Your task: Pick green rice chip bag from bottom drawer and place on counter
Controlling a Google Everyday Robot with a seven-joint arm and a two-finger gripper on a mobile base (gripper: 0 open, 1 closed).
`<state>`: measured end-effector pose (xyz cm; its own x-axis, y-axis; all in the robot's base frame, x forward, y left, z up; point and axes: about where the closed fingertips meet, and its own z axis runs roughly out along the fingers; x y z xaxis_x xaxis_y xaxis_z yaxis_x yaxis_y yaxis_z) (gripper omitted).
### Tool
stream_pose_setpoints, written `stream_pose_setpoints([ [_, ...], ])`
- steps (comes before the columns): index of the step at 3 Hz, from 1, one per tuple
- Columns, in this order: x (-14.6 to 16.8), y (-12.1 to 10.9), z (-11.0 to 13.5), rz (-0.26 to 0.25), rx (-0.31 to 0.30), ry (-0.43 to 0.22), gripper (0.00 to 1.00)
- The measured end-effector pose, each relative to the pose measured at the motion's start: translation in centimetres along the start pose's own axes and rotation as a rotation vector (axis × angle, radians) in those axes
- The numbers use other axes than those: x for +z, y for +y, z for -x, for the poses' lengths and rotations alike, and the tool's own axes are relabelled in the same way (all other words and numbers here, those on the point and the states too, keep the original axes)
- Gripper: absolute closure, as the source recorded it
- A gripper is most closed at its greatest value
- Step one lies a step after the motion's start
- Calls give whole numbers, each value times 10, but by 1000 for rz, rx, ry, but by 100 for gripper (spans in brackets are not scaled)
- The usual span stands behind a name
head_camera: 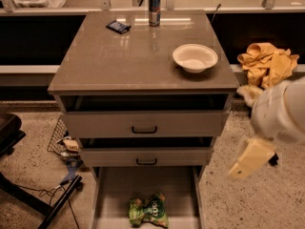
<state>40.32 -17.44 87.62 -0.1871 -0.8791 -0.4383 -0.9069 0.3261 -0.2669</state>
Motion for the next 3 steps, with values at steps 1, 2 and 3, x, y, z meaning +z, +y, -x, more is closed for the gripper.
stream_pose_setpoints([
  [1,83,40,-16,70,32,-113,0],
  [2,157,52,-25,97,48,-197,0],
  [3,248,41,-35,65,66,-257,0],
])
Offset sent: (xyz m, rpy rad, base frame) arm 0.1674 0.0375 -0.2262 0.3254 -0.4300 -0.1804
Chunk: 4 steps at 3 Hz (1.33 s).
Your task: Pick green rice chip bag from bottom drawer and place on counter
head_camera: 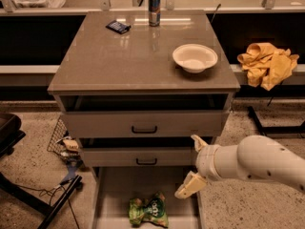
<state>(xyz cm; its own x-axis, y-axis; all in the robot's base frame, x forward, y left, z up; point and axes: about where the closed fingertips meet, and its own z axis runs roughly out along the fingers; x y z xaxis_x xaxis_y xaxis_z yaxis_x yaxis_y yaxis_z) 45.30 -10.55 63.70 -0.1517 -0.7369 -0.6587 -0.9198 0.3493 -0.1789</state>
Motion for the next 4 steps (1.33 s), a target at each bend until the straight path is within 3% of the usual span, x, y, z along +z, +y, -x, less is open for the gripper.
stream_pose_setpoints([
  [1,43,-24,-15,-80,-6,-4,0],
  [2,45,-46,-11,-167,-10,-18,0],
  [3,45,-46,-11,-167,-10,-18,0],
  [4,65,-37,-23,-152,-43,4,0],
])
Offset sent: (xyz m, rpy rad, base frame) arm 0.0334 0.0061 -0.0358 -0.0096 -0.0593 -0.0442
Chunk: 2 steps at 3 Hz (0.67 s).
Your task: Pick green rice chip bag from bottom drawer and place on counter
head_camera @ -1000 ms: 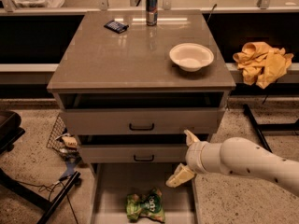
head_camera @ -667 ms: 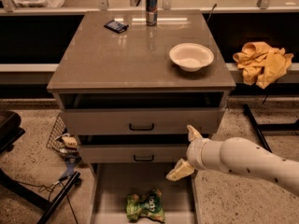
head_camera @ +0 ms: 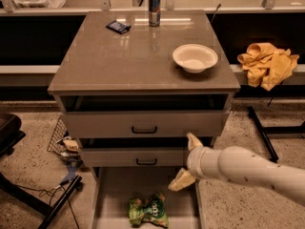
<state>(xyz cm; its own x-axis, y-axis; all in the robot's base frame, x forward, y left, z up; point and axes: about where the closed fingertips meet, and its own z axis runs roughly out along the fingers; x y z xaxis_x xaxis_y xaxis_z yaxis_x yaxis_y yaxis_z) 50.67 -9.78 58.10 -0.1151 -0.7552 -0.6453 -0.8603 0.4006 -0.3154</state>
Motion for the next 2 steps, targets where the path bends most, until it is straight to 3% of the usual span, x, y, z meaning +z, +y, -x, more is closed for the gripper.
stream_pose_setpoints([
  [1,35,37,-37,18,-36,34,0],
  [2,66,59,-75,17,-124,17,0],
])
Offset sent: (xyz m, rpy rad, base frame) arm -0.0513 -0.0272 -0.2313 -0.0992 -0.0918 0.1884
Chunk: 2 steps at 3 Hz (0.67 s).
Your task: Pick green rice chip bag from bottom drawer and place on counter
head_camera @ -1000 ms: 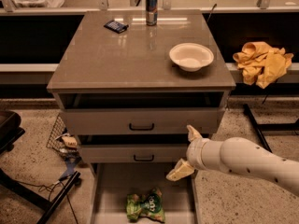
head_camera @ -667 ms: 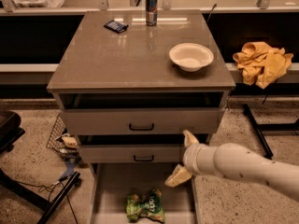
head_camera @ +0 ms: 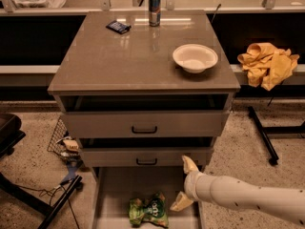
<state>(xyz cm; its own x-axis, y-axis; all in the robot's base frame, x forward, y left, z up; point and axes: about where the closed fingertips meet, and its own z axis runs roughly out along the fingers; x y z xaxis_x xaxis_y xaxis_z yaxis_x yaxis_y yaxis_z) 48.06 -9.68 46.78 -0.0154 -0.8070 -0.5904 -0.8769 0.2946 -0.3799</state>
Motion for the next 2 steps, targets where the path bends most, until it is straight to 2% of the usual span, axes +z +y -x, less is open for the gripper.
stream_pose_setpoints([
  [1,37,24,-44,24,-67,-27,0],
  [2,81,57,-84,92,-67,-45,0],
])
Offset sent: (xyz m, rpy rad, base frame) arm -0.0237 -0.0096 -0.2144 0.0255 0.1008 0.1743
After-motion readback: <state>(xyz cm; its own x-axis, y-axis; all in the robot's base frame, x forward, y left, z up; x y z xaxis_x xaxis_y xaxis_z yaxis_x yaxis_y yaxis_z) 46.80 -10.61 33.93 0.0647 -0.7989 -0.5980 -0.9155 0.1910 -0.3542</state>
